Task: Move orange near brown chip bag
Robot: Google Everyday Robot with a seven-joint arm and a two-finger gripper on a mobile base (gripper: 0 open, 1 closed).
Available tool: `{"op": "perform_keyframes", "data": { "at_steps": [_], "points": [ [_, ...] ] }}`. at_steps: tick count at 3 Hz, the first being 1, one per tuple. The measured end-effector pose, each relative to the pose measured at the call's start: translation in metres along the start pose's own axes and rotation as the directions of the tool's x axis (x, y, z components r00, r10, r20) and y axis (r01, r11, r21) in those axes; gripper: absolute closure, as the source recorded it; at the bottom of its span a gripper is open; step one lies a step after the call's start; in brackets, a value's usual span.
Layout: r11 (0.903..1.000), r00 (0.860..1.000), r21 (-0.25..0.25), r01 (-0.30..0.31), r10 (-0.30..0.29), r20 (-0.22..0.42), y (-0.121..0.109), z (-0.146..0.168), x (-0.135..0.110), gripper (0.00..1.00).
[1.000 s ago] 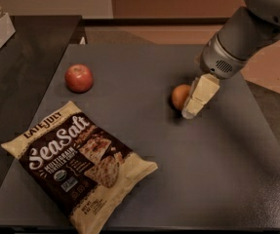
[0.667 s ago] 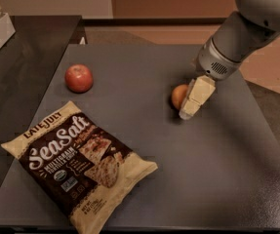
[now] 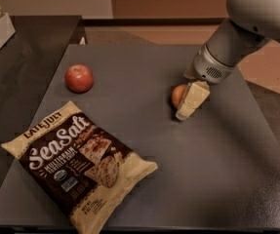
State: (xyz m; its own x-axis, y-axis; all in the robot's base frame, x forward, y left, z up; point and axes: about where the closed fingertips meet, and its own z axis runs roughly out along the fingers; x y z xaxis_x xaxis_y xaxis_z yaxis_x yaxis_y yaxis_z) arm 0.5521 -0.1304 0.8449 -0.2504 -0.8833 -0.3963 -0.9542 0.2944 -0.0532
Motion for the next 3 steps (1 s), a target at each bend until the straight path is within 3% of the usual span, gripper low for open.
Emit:
{"op": "perform_keyframes", "data": {
  "at_steps": [2, 3],
  "points": [
    [0.9993, 0.999, -0.021, 0.031, -0.031, 0.01, 0.003, -0.004, -0.004, 0.64],
    [0.9943, 0.994, -0.032, 0.102, -0.1, 0.053, 0.017, -0.015, -0.024, 0.87]
  ]
}}
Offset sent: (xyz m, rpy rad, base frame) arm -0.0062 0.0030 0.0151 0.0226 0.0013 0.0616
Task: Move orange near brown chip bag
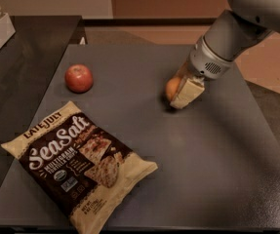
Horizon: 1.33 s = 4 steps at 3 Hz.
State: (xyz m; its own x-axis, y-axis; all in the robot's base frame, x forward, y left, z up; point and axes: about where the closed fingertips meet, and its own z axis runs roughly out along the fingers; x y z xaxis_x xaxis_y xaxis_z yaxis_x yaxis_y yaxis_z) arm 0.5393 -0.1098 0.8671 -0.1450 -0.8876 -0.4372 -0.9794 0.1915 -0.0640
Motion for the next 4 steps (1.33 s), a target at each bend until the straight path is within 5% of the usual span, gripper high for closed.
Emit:
{"op": "perform_keyframes", "data": {
  "at_steps": [1, 2, 4],
  "points": [
    [0.9951, 0.994, -0.033, 0.093, -0.091, 0.059, 0.018, -0.002, -0.033, 1.0],
    [0.9822, 0.982, -0.084, 0.168, -0.159, 0.103, 0.04, 0.011, -0.064, 1.0],
    [0.9625, 0.973, -0.155, 0.223, -0.209, 0.097, 0.065, 0.044, -0.084, 1.0]
  ]
}}
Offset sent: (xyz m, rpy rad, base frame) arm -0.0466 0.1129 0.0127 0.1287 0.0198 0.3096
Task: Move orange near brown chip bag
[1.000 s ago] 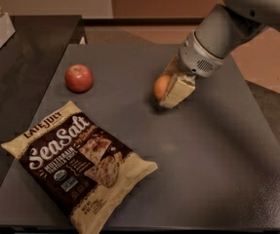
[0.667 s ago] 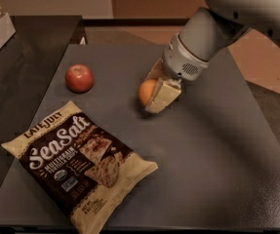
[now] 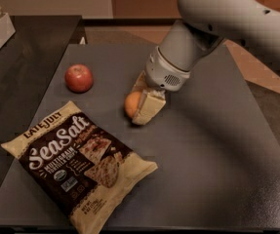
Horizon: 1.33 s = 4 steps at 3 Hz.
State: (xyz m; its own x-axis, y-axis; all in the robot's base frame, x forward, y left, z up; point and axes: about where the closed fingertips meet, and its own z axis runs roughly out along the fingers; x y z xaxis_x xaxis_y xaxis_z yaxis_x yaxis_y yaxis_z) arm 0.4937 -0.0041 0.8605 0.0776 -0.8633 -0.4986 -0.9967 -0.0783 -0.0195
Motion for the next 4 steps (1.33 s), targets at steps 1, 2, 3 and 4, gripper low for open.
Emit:
{"op": "perform_keyframes", "data": {
  "at_steps": [1, 2, 3, 4],
  "points": [
    [0.9998, 1.0, -0.011, 0.014, -0.014, -0.008, 0.006, 0.011, -0.004, 0.83],
    [0.9994, 1.0, -0.025, 0.025, -0.025, -0.011, 0.011, 0.019, -0.007, 0.6],
    [0.9989, 0.999, -0.037, 0.029, -0.03, -0.019, 0.014, 0.026, -0.008, 0.36],
    [0.9989, 0.999, -0.036, 0.031, -0.032, -0.02, 0.015, 0.025, -0.009, 0.13]
  ]
}}
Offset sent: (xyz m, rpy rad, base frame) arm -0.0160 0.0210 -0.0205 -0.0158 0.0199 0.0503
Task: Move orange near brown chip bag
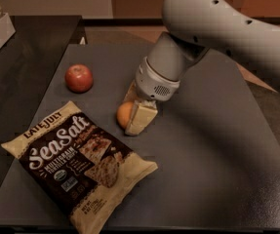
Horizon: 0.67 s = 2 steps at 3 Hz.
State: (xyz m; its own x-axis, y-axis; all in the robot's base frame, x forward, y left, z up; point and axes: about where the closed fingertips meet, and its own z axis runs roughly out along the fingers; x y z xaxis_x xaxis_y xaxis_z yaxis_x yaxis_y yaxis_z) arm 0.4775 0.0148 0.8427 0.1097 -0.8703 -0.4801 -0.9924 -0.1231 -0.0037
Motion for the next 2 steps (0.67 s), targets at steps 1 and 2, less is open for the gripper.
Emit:
{"op": "perform_keyframes", "data": {
  "at_steps": [1, 2],
  "points": [
    [1.0, 1.0, 0.001, 0.002, -0.002, -0.001, 0.0007, -0.0001, -0.001, 0.0],
    [1.0, 1.0, 0.001, 0.002, -0.002, -0.001, 0.0008, -0.0002, -0.001, 0.0]
  ]
}}
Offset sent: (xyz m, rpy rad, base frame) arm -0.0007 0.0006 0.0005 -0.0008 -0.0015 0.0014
